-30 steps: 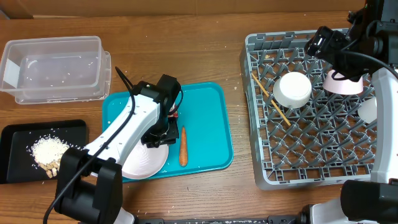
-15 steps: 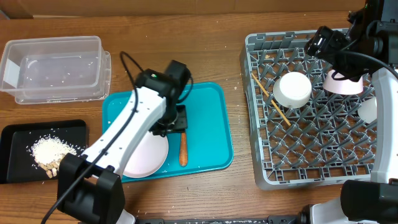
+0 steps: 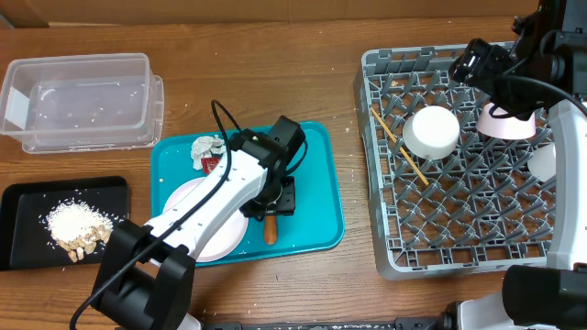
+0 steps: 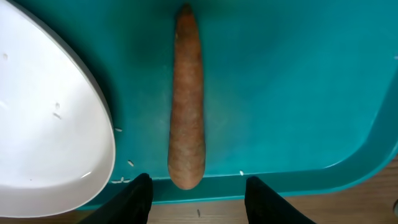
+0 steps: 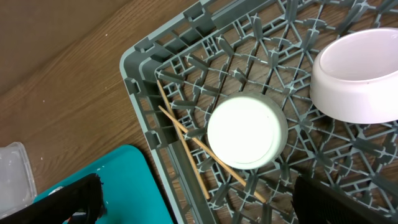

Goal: Sort waste into correct bins and load items into the dishwasher
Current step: 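Release the plate and grasp the carrot with the left gripper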

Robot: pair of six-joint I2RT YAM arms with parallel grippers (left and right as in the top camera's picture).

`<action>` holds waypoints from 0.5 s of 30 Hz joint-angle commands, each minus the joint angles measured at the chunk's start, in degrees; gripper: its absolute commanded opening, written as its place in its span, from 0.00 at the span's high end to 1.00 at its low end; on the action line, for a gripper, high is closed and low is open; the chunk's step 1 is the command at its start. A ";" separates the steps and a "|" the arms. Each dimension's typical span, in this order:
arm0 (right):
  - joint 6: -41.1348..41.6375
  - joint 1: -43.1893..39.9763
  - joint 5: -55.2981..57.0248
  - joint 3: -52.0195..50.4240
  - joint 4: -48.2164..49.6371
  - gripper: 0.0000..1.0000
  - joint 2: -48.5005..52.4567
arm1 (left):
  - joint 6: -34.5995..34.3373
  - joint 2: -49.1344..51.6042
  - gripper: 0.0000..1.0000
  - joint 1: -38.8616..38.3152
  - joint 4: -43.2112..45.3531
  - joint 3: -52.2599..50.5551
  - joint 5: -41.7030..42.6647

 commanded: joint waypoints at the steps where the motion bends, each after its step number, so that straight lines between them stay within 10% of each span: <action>1: 0.07 -0.09 0.17 1.53 0.33 0.00 -0.46 | -1.66 0.66 0.50 -0.15 1.16 -2.16 0.66; 15: 0.09 -0.09 0.17 1.53 0.33 0.00 -0.46 | -1.79 0.66 0.50 -0.15 8.83 -9.33 2.73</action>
